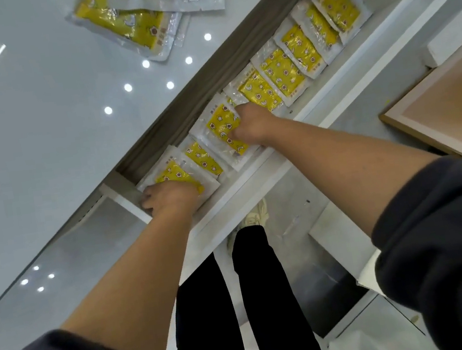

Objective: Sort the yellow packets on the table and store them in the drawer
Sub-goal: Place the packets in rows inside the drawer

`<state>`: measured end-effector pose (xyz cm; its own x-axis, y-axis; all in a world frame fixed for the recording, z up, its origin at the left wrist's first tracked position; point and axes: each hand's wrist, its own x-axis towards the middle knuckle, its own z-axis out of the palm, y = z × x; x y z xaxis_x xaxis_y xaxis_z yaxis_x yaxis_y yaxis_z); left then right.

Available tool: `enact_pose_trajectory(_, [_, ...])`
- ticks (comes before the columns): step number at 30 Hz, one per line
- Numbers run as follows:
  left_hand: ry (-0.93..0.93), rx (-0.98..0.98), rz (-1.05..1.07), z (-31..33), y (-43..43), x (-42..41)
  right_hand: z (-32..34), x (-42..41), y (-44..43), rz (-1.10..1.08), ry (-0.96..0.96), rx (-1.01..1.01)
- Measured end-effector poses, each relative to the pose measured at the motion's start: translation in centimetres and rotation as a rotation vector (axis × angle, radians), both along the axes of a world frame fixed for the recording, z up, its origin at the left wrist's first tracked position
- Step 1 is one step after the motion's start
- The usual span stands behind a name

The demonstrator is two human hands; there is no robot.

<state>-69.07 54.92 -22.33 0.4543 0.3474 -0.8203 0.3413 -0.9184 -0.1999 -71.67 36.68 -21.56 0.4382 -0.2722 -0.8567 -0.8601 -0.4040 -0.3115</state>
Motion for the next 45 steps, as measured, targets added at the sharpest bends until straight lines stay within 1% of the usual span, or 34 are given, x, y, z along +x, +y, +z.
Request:
enact_pose_trajectory(1, [-0.005,0.016,-0.104,0.3,0.0,0.2,-0.1,0.2,0.1,-0.005,-0.007,0.015])
enact_pose_trajectory(2, [-0.056,-0.002,-0.227,0.4,0.1,0.6,-0.3,0.4,0.2,-0.01,-0.015,0.027])
enact_pose_trajectory(3, [-0.116,-0.028,-0.399,0.5,0.3,1.1,-0.5,0.6,0.4,-0.009,-0.025,0.035])
enact_pose_trajectory(4, [-0.139,-0.049,-0.571,0.3,0.4,1.6,-0.6,0.8,0.6,-0.001,-0.03,0.041])
enact_pose_trajectory(5, [-0.128,-0.053,-0.692,-0.2,0.6,2.1,-1.0,0.8,0.8,0.013,-0.034,0.046])
enact_pose_trajectory(6, [-0.094,-0.048,-0.755,-0.7,0.8,2.6,-1.4,0.8,1.1,0.035,-0.03,0.049])
enact_pose_trajectory(9, [-0.012,-0.075,-0.785,-1.5,0.6,3.3,-2.4,0.6,1.6,0.112,-0.019,0.015])
enact_pose_trajectory(17, [-0.125,-0.205,-0.681,-0.4,2.2,4.9,-2.9,0.4,2.2,0.087,-0.068,-0.04])
enact_pose_trajectory(21, [-0.112,-0.404,-0.552,1.1,2.8,5.2,-2.4,0.4,1.9,0.149,-0.077,-0.116])
enact_pose_trajectory(23, [-0.082,-0.501,-0.464,1.8,2.7,5.3,-2.4,0.2,1.7,0.198,-0.052,-0.104])
enact_pose_trajectory(25, [-0.053,-0.552,-0.392,2.5,2.0,5.3,-2.4,0.0,1.3,0.231,-0.044,-0.069])
enact_pose_trajectory(29, [-0.017,-0.599,-0.254,3.0,-1.2,5.7,-1.4,0.3,-1.4,0.228,-0.064,-0.02])
enact_pose_trajectory(31, [-0.016,-0.637,-0.219,2.8,-3.5,5.9,-0.9,0.4,-3.6,0.222,-0.053,-0.001])
enact_pose_trajectory(35, [0.023,-0.711,-0.153,1.3,-8.4,5.9,-1.0,-0.1,-7.3,0.24,0.015,-0.068])
enact_pose_trajectory(37, [0.04,-0.747,-0.143,0.3,-10.3,5.7,-1.1,0.1,-8.2,0.208,0.048,-0.075])
enact_pose_trajectory(40, [0.026,-0.794,-0.155,-1.0,-12.4,5.4,-0.9,0.7,-9.7,0.08,-0.009,-0.084])
enact_pose_trajectory(42, [0.034,-0.838,-0.12,-1.3,-13.8,5.4,-0.3,0.9,-10.7,-0.003,-0.071,-0.036])
enact_pose_trajectory(44, [0.025,-0.893,-0.062,-1.4,-15.1,5.3,0.2,0.7,-11.4,0.044,-0.064,0.023])
enact_pose_trajectory(45, [0.005,-0.897,-0.044,-1.5,-15.5,5.2,0.2,0.5,-11.8,0.069,-0.061,0.015])
